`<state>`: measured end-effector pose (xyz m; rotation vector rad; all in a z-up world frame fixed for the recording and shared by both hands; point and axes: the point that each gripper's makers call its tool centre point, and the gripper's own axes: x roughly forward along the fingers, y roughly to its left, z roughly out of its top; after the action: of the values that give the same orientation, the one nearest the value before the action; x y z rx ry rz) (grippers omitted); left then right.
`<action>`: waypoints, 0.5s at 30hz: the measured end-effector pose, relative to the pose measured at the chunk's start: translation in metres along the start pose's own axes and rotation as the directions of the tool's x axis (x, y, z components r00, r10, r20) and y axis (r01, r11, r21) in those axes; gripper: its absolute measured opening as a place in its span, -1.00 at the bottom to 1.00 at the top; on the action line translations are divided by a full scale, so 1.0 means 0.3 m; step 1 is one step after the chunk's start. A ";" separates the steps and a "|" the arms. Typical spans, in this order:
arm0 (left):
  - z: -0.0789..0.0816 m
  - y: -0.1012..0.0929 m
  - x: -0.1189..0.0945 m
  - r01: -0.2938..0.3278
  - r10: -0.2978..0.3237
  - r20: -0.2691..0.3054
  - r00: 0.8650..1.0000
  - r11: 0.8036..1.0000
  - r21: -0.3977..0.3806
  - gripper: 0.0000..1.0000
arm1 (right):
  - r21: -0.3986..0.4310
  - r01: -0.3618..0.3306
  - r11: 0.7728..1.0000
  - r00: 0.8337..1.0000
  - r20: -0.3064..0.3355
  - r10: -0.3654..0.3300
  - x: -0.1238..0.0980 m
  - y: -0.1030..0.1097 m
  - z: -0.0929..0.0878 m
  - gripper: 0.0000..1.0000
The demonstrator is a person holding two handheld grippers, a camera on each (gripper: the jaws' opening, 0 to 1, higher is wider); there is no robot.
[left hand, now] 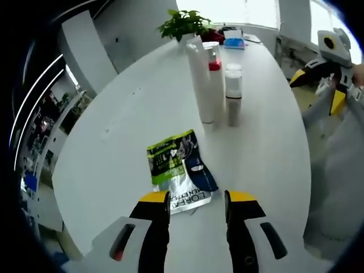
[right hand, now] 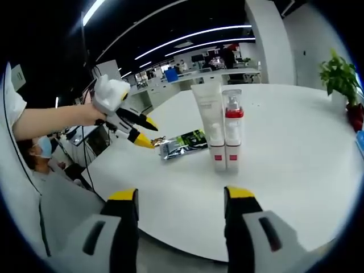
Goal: Arrange the skincare products in the storage area until every visible bottle or jar stands upright without overlapping.
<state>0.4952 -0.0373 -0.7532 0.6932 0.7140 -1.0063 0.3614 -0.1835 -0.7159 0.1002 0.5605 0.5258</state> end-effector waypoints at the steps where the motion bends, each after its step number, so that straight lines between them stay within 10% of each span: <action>1: -0.005 -0.006 0.002 -0.004 0.004 -0.001 1.000 1.000 -0.002 -0.22 | -0.001 -0.002 1.000 1.000 0.002 0.002 0.000 0.001 0.001 0.22; 15: -0.064 -0.054 0.085 -0.079 0.080 0.038 0.996 0.997 -0.020 -0.24 | -0.008 -0.030 1.000 0.999 -0.010 0.030 0.003 0.018 -0.006 0.20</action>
<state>0.4857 -0.0407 -0.7875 0.6786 0.6560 -0.9368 0.3586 -0.1786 -0.7167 0.0982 0.5675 0.5581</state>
